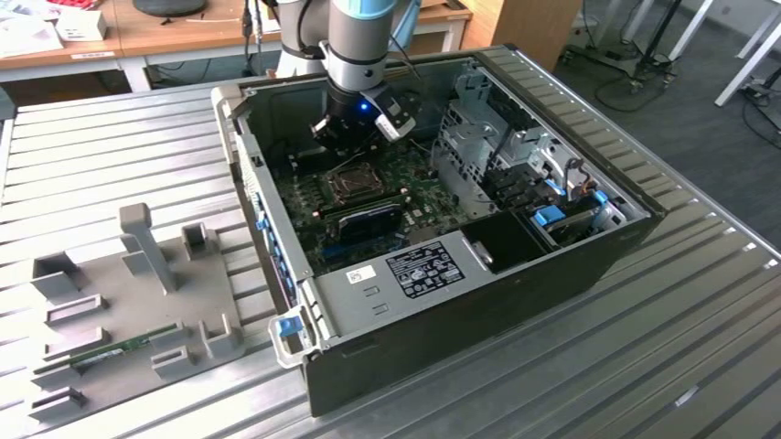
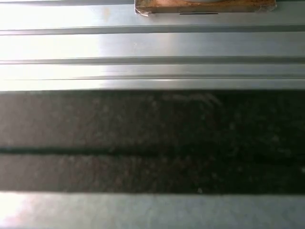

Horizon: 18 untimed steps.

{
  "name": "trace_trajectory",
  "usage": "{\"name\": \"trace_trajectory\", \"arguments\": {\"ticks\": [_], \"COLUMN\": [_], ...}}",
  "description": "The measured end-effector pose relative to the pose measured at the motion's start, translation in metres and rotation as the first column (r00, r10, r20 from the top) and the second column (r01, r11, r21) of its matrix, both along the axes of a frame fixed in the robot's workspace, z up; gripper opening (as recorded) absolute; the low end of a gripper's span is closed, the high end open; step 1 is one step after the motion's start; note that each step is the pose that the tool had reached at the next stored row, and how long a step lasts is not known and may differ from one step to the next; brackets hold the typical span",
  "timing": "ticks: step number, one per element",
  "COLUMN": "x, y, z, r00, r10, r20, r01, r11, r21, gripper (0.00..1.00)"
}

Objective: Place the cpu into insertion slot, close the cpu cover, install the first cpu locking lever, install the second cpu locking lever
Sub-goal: 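Install the first cpu locking lever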

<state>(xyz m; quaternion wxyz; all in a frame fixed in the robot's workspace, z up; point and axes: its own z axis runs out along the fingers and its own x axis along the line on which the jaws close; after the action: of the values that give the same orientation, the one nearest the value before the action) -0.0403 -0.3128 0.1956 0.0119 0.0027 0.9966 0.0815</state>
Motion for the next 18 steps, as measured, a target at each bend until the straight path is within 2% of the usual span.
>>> {"name": "trace_trajectory", "arguments": {"ticks": [11,18], "x": [-0.0001,0.0000], "y": [-0.0001,0.0004], "z": [0.0151,0.0166], "r00": [1.0000,1.0000], "r10": [0.000,0.000], "r20": [-0.0003,0.0005], "r01": [0.000,0.000], "r11": [1.0000,1.0000], "r21": [-0.0004,-0.0001], "gripper": [0.10,0.10]}}
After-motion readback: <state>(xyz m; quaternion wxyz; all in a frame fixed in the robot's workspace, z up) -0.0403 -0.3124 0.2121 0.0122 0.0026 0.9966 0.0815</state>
